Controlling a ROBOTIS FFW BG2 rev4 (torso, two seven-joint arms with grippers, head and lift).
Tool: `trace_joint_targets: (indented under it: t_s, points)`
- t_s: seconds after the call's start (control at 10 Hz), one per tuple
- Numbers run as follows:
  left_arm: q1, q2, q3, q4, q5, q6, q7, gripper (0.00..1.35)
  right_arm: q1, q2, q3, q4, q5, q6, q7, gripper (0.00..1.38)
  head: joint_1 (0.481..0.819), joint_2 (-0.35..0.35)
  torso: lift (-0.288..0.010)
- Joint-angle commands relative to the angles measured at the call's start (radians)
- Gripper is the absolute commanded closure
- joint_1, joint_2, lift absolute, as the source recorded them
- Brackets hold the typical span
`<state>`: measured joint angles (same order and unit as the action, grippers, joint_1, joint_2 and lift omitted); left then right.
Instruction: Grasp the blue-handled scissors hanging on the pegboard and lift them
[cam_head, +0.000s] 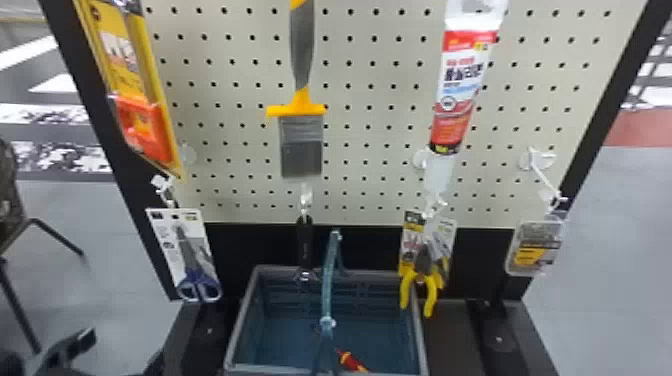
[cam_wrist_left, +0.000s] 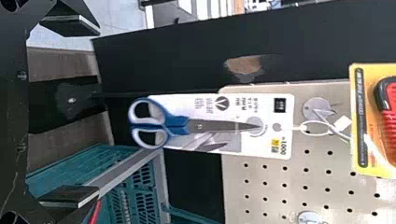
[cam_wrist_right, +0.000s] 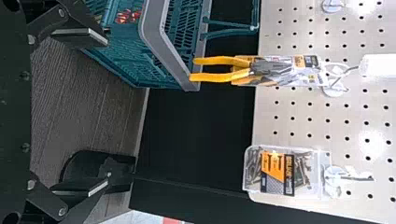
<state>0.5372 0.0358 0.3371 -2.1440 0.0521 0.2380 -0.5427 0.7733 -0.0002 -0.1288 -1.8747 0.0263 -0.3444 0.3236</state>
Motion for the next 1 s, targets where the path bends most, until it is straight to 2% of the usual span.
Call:
trace_joint_targets:
  t_s: [0.0, 0.2, 0.5, 0.6, 0.8, 0.9]
  points:
    - [-0.075, 0.026, 0.008, 0.002, -0.038, 0.052, -0.034, 0.11, -0.004, 0.001, 0.0, 0.006, 0.004, 0.007, 0.005, 0.23, 0.549, 0.0, -0.1]
    - [-0.18, 0.064, 0.005, 0.042, -0.063, 0.106, -0.108, 0.11, -0.008, 0.001, 0.0, 0.011, 0.007, 0.007, 0.006, 0.23, 0.549, 0.0, -0.1]
    - [-0.339, 0.099, -0.006, 0.16, -0.098, 0.149, -0.226, 0.11, -0.017, 0.001, 0.0, 0.023, 0.014, 0.008, 0.015, 0.23, 0.549, 0.0, -0.1]
    - [-0.38, 0.113, -0.007, 0.189, -0.12, 0.161, -0.243, 0.11, -0.021, 0.001, 0.002, 0.025, 0.014, 0.01, 0.02, 0.23, 0.549, 0.0, -0.1]
    - [-0.459, 0.162, -0.007, 0.287, -0.044, 0.187, -0.289, 0.11, -0.032, 0.001, 0.0, 0.033, 0.018, 0.018, 0.046, 0.23, 0.549, 0.0, -0.1]
    - [-0.496, 0.184, -0.015, 0.297, -0.048, 0.205, -0.319, 0.11, -0.03, 0.001, 0.002, 0.035, 0.018, 0.022, 0.054, 0.23, 0.549, 0.0, -0.1]
